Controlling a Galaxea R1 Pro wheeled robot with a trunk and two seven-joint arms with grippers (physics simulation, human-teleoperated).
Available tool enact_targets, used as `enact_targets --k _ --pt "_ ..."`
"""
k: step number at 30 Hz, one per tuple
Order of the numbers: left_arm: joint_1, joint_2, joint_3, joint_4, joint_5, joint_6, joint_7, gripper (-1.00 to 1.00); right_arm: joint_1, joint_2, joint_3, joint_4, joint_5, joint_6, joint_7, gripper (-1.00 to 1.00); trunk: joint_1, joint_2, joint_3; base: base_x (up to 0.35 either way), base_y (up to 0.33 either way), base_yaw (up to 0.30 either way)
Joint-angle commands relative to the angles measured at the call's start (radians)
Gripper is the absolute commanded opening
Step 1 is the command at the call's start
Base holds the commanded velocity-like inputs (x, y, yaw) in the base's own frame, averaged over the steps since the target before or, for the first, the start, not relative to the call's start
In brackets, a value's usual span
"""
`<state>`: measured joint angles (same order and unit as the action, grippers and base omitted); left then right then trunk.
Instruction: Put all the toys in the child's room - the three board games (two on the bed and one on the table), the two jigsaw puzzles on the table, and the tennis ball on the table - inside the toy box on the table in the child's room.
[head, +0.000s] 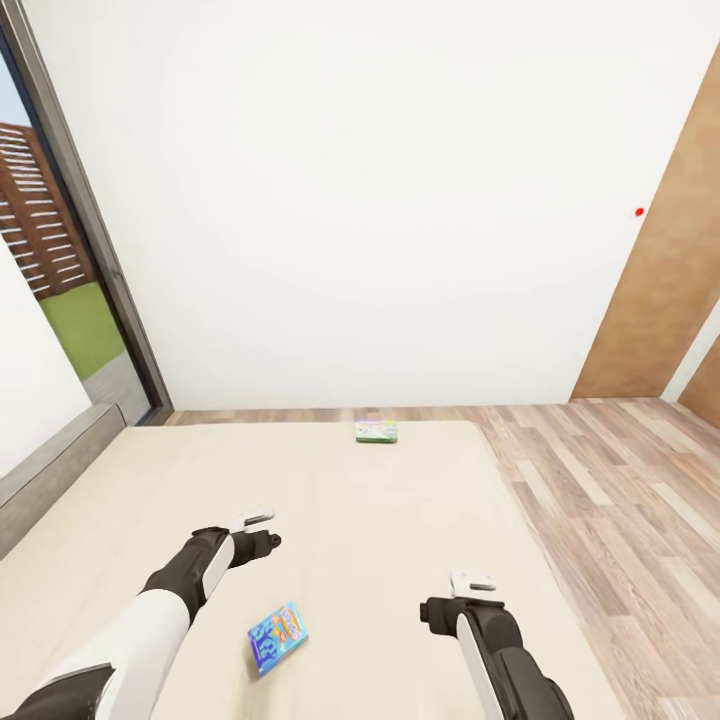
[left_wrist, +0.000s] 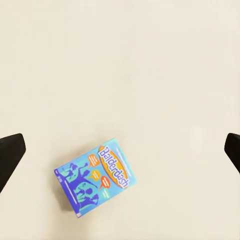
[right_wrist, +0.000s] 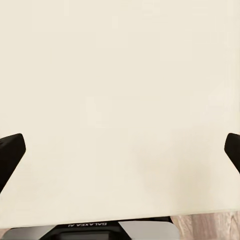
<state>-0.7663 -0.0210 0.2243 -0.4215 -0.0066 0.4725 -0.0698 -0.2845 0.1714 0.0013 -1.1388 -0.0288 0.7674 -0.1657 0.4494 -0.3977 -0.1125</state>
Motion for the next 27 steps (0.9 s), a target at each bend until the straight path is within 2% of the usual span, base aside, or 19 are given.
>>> enact_targets --k 1,13,16,20,24,27 --pt "-0.001 -0.001 0.006 -0.002 -0.001 0.006 -0.004 1.0 -0.001 0.0 0.0 0.001 -0.003 0.004 -0.005 1.0 0.001 -0.002 -0.004 0.0 0.0 0.0" --pt "-0.001 -0.006 0.006 -0.002 -0.001 0.006 -0.004 1.0 -0.003 0.0 -0.006 0.019 -0.005 0.008 -0.003 1.0 0.001 -0.002 -0.023 0.0 0.0 -0.03" --pt "-0.001 -0.006 0.006 -0.002 -0.001 0.006 -0.004 1.0 -0.018 0.0 -0.006 0.013 -0.007 0.014 -0.003 1.0 0.001 -0.002 -0.028 0.0 0.0 -0.005" --pt "-0.001 -0.006 0.006 -0.002 -0.001 0.005 -0.004 1.0 -0.07 0.003 -0.006 0.011 -0.038 0.05 -0.003 1.0 0.001 -0.002 -0.034 0.0 0.0 -0.002" --pt "-0.001 -0.004 0.006 -0.002 -0.002 -0.001 -0.004 1.0 -0.143 0.003 -0.004 0.009 -0.089 0.131 -0.007 1.0 0.001 -0.002 -0.041 0.0 0.0 0.0" --pt "-0.001 -0.005 0.006 -0.002 -0.002 -0.002 -0.004 1.0 -0.172 0.003 -0.003 -0.006 -0.103 0.19 -0.006 1.0 0.001 -0.002 -0.046 0.0 0.0 0.0"
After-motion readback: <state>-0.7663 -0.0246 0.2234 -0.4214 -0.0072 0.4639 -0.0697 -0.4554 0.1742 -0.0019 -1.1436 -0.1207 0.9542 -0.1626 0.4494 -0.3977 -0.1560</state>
